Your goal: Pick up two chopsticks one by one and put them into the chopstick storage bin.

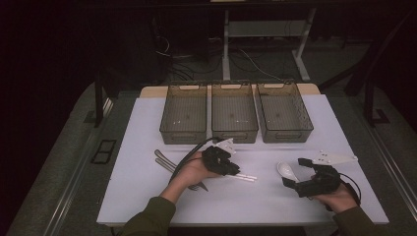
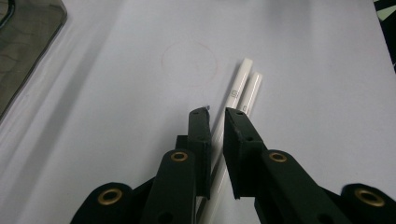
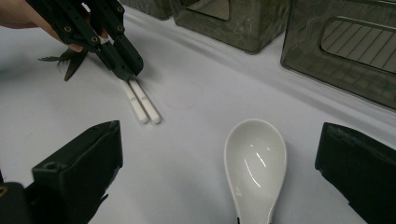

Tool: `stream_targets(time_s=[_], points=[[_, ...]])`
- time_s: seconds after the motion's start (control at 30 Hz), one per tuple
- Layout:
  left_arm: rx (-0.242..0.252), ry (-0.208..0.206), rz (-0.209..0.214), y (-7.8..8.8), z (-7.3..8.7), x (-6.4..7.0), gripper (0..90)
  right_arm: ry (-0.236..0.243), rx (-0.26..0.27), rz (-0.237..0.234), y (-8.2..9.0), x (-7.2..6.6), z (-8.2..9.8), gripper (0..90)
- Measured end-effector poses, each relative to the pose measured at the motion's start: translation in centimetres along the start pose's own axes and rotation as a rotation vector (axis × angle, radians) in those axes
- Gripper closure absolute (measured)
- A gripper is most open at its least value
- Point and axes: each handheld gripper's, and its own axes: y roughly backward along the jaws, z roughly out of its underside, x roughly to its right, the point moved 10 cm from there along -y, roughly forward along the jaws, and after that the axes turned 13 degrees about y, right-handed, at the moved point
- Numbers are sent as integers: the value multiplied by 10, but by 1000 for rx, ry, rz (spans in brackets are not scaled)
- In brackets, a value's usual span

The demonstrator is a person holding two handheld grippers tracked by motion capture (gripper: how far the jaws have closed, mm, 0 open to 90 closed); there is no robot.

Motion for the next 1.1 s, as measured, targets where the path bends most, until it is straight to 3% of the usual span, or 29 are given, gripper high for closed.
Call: stream_targets(time_s=[0.3, 0.87, 1.1], points=[[-18, -5, -9, -3, 3, -1, 810, -5, -1, 0, 0, 0, 0, 7], [38, 19, -51, -3, -4, -14, 818, -1, -1, 1, 0, 0, 0, 7], [32, 14, -57, -6, -2, -16, 795, -2, -2, 1, 0, 0, 0, 7]])
